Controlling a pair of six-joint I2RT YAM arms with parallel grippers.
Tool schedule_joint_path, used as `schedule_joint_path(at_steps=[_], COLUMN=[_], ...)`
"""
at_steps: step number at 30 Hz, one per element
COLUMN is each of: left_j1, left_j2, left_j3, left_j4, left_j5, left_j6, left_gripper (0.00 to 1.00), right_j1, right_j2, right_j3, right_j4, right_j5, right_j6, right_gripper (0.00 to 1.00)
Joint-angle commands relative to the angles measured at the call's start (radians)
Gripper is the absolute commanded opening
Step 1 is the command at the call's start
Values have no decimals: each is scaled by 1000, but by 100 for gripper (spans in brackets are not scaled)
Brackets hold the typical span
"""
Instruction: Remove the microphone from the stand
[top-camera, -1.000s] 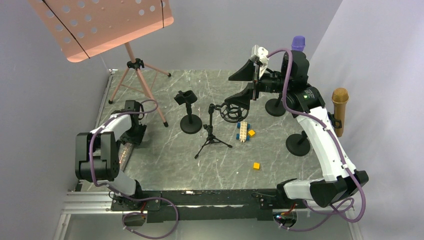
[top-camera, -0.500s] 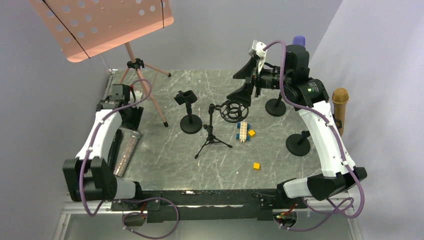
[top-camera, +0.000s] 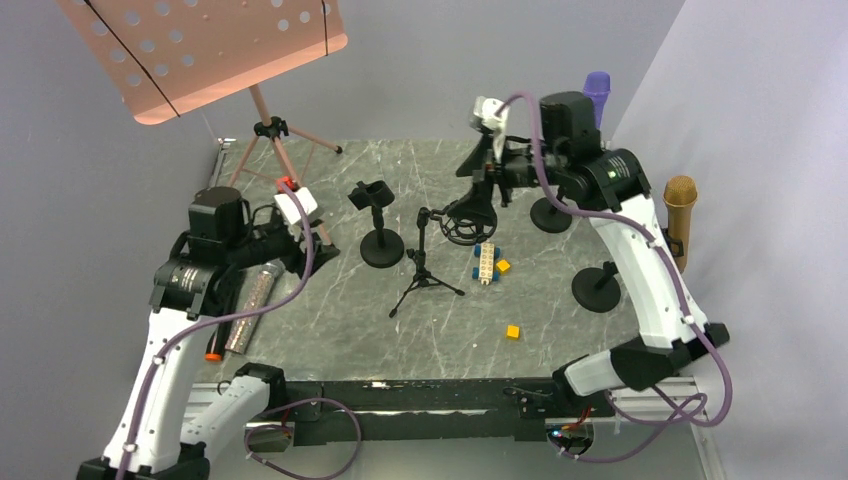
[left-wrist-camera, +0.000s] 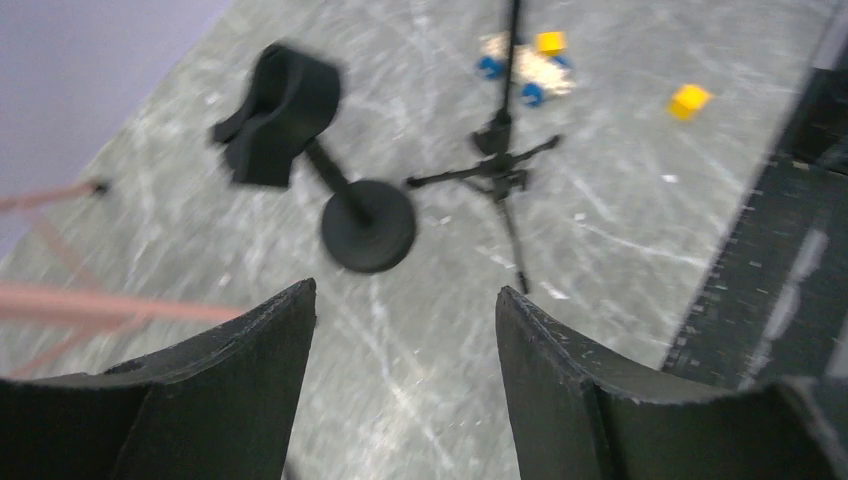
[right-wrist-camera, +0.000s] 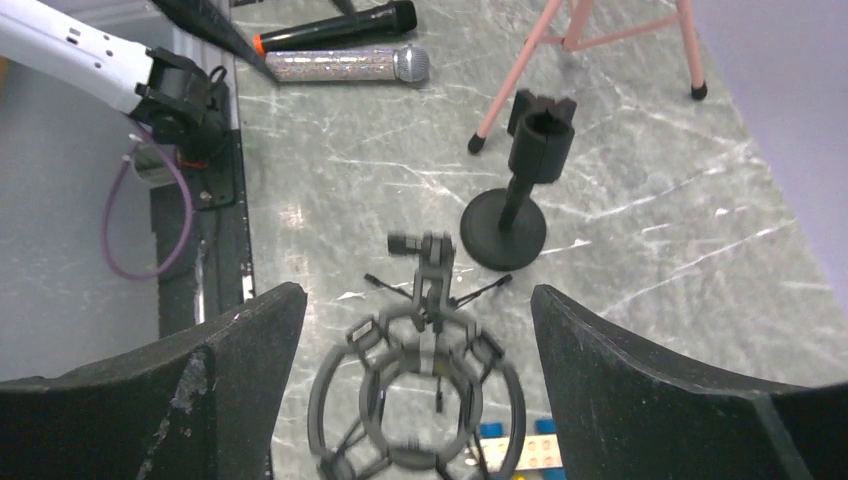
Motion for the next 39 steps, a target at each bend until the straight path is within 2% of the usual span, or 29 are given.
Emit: schedule_joint_path(at_steps=[1, 5, 11, 15, 16, 19, 21, 24, 25, 29, 33, 36, 39], left_j1=[-41, -41, -40, -40, -40, -40, -43, -63, -73, -153, -257, -351, -465], left_j2=[75, 19, -57, -78, -80, -80, -63, -27, -15, 20, 80, 125, 164], left_j3=[-5, -69, -117, -129, -139, -162, -169, -173, -176, -211, -244, -289, -342], left_j4=[74, 152, 144, 127, 134, 158, 169, 187, 201, 310, 381, 497, 648], left_j5=[113, 102, 98, 96, 100, 121, 149, 200, 219, 258, 225, 143, 9], left_j6=[-49, -91, -89, -78, -78, -80, -70, -29, -16, 36, 197, 291, 343], left_gripper=[69, 69, 70, 70, 70, 69, 69, 67, 66, 67, 67, 66, 62], right_j1=[110, 164, 239, 255, 260, 267, 267, 264, 264, 262, 262, 262, 263], right_j2=[177, 294, 369, 386, 384, 382, 368, 310, 273, 91, -70, -158, -180], right_j3=[273, 414, 416, 403, 382, 359, 336, 257, 208, -13, -203, -315, -340], right_j4=[-246, -402, -484, -479, -476, -484, -489, -477, -453, -336, -231, -147, -118], right_j5=[212, 288, 383, 444, 455, 462, 455, 417, 409, 385, 366, 365, 367], right_j6=[-40, -78, -90, -58, -58, -72, -105, -178, -206, -386, -585, -660, -672], right_gripper=[84, 82, 81, 78, 76, 61, 45, 23, 20, 17, 10, 9, 10])
